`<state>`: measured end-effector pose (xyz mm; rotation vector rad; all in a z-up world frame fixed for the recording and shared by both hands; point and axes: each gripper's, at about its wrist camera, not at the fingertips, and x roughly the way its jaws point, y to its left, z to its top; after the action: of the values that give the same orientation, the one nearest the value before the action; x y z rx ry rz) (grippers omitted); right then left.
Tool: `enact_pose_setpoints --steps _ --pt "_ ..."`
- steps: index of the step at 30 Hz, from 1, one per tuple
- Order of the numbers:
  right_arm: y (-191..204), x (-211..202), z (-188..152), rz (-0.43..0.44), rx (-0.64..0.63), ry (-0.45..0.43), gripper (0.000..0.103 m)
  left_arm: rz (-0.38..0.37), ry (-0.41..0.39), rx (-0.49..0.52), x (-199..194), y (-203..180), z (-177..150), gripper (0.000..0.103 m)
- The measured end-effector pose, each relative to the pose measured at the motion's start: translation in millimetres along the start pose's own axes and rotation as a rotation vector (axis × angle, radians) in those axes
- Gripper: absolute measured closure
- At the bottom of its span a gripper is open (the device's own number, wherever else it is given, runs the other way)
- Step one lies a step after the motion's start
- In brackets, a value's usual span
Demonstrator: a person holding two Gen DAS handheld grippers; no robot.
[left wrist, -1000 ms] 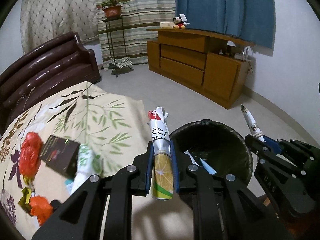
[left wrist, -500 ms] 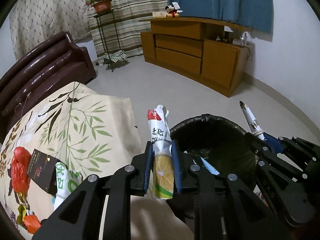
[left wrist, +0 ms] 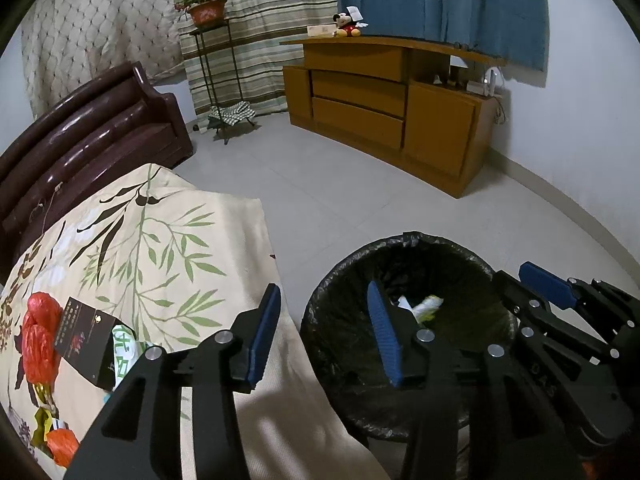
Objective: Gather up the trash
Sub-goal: 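Bring both tools back over the bed toward the remaining trash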
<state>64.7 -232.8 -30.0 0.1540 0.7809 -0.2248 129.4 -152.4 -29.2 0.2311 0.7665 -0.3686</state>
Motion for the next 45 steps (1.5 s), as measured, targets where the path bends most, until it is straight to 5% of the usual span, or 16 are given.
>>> enact_pose_setpoints --steps 10,35,45 --pt "11 -16 -1 0.016 -0.002 -0.011 0.060 -0.009 -0.016 -0.031 -27 16 -7 0.050" --pt "157 -67 -23 0.227 -0.220 -0.014 0.059 0.252 0.024 -0.309 -108 192 -89 0.044" --pt "200 -71 -31 0.266 -0.281 0.005 0.059 0.253 0.075 -0.378 -101 224 -111 0.044"
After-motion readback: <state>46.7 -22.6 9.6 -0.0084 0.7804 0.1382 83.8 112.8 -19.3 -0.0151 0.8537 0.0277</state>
